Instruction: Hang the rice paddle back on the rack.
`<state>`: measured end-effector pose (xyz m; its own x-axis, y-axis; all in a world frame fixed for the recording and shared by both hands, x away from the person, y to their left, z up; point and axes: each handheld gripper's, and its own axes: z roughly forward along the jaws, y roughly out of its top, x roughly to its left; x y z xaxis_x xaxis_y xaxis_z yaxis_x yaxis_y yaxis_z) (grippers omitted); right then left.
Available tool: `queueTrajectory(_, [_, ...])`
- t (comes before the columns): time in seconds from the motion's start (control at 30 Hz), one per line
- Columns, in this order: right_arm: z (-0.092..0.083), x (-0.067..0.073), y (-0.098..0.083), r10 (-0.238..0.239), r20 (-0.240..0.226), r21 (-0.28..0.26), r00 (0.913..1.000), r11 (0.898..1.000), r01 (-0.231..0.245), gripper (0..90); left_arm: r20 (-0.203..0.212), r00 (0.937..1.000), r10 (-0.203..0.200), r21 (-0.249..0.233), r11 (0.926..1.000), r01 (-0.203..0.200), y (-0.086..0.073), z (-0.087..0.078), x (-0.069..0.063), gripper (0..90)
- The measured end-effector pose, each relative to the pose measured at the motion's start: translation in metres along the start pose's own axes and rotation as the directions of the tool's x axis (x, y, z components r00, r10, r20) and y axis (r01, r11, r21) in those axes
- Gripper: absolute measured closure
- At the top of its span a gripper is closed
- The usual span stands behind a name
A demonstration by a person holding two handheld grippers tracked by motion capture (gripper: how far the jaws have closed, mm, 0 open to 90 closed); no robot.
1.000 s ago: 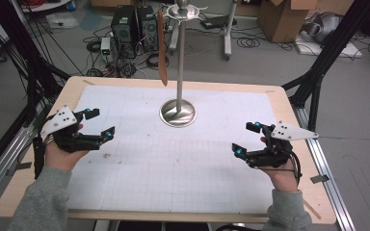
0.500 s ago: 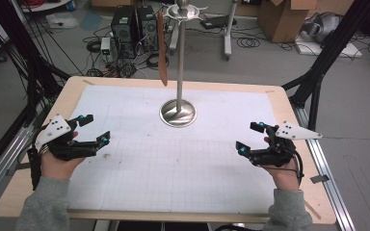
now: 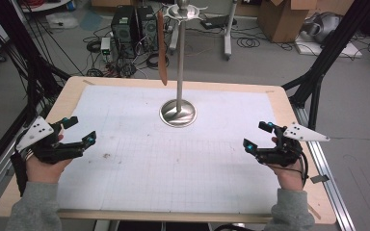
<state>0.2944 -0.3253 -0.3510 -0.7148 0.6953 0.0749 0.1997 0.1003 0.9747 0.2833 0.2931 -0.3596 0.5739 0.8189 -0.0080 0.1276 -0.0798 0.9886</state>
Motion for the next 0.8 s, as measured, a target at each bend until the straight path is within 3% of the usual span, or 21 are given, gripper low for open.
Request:
queueTrajectory(0.1, [-0.003, -0.004, -0.003, 0.016, 0.016, -0.013, 0.9998, 1.000, -0.016, 7.3, -0.018, 0.9998, -0.012, 0.000, 0.9999, 0.012, -0.002, -0.002, 0.003, 14.6])
queueTrajectory(0.17, [-0.007, -0.010, -0.007, 0.033, 0.017, -0.031, 0.9993, 0.999, -0.033, 7.3, -0.039, 0.9978, -0.054, 0.013, 0.9984, 0.055, -0.004, -0.002, 0.005, 14.7])
queueTrajectory(0.33, [-0.014, -0.018, -0.014, 0.066, 0.034, -0.044, 0.9972, 0.997, -0.064, 7.3, -0.063, 0.9960, -0.063, 0.025, 0.9976, 0.065, -0.007, -0.001, 0.006, 14.7])
queueTrajectory(0.57, [-0.022, -0.035, -0.032, 0.110, 0.113, -0.037, 0.9875, 0.994, -0.106, 7.3, -0.079, 0.9950, -0.061, 0.043, 0.9970, 0.065, -0.013, 0.001, 0.009, 14.7])
queueTrajectory(0.8, [-0.024, -0.038, -0.036, 0.126, 0.141, -0.050, 0.9820, 0.992, -0.120, 7.3, -0.095, 0.9928, -0.073, 0.042, 0.9961, 0.077, -0.016, 0.001, 0.012, 14.7])
